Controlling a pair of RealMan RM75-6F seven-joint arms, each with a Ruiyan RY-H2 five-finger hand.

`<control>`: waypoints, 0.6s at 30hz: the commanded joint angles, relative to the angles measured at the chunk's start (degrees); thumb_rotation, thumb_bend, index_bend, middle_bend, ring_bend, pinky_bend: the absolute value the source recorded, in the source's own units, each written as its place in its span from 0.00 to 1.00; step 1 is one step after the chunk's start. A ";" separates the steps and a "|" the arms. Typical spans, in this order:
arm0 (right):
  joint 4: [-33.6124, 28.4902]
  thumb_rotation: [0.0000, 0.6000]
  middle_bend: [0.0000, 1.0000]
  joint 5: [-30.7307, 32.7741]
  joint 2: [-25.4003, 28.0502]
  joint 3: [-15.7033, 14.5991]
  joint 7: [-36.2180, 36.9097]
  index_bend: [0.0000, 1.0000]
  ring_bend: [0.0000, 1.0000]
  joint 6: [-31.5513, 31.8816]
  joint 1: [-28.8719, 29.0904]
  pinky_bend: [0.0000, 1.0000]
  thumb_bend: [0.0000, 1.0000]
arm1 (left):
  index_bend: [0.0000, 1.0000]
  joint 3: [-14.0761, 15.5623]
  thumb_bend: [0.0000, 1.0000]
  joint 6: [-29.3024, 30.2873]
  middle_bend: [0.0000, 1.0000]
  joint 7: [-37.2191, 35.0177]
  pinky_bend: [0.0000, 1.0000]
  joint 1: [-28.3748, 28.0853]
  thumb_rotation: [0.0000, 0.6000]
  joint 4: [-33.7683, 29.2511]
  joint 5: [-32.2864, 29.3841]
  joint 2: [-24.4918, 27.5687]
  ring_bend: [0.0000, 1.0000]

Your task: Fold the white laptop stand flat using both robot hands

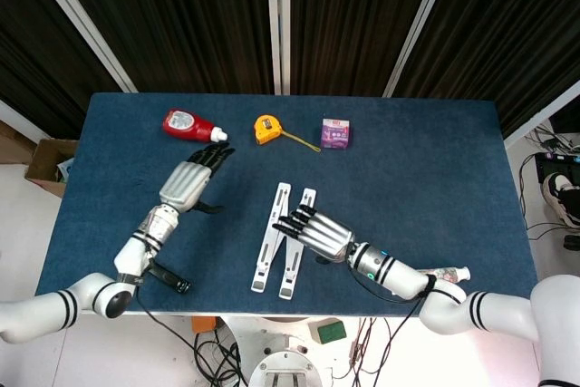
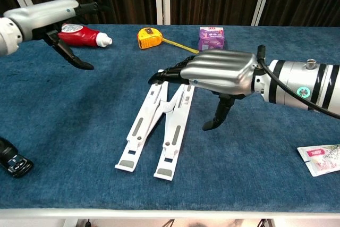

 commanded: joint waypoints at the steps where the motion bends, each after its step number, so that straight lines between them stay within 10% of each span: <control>1: -3.65 1.00 0.00 4.25 3.32 2.07 -4.63 0.00 0.00 -10.78 7.35 0.00 0.00 | 0.00 0.43 0.05 1.23 0.00 -0.41 0.14 1.66 1.00 -1.57 -0.52 1.67 0.00; 18: 5.50 1.00 0.02 3.01 -4.26 0.85 -2.27 0.00 0.00 -14.93 14.19 0.00 0.00 | 0.00 1.18 0.05 1.49 0.00 -3.35 0.14 4.49 1.00 -1.10 -0.52 2.90 0.00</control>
